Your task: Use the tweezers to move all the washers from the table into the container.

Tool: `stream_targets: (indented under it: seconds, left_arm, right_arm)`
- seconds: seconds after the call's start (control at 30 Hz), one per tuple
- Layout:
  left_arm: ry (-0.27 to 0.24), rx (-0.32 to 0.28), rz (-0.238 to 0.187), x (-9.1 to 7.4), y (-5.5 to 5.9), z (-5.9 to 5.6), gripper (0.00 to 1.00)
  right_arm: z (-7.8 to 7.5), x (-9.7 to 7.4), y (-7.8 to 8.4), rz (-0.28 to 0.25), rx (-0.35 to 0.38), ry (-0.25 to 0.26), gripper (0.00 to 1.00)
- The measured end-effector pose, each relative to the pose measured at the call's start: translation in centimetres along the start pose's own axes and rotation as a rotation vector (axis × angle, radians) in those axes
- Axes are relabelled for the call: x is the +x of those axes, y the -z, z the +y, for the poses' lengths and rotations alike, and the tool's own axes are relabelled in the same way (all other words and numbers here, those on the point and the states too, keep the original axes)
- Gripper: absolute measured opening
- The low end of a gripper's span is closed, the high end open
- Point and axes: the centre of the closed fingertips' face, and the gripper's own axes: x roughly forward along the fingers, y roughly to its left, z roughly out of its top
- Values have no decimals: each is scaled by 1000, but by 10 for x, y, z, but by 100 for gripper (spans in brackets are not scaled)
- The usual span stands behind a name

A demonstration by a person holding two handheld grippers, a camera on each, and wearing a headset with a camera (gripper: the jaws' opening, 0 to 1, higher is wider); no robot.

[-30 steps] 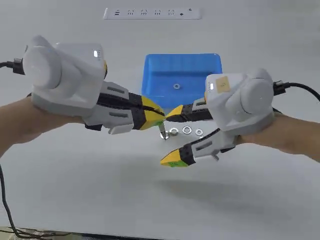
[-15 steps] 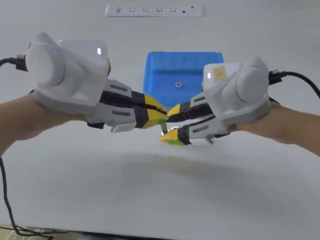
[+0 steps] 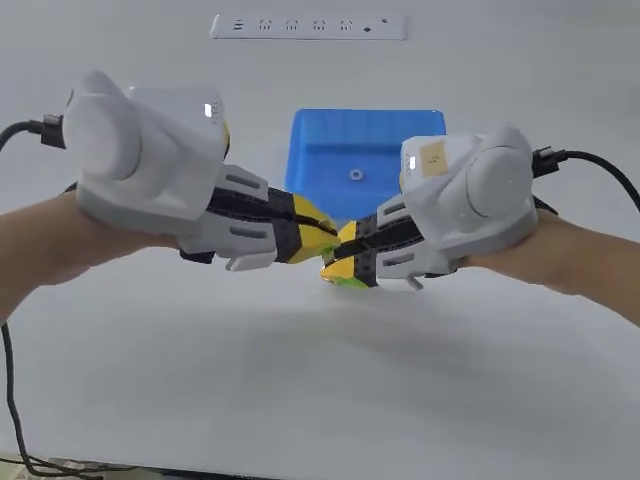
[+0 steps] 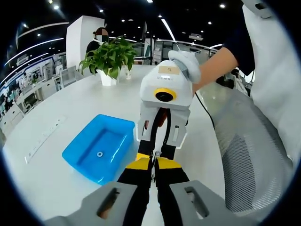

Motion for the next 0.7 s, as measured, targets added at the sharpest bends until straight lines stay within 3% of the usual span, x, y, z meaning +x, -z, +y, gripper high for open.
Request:
stream_targets:
  seconds: [0.13,0.27,0.43,0.57,0.7]
  left_arm:
    - [-2,1,-3,0,0,0,7]
    - [-10,44,14,0,1,0,7]
    - [6,31,17,0,3,-4,17]
    - [-18,46,42,-1,8,-1,20]
    - [-36,46,28,-4,6,2,23]
  right_arm:
    - [0,0,0,-2,-5,8,9]
    - [-1,0,0,-7,10,15,9]
    - [-1,0,0,-16,32,17,9]
    - [-3,-2,-1,-21,43,26,9]
    - [-5,-3,-3,-22,47,37,9]
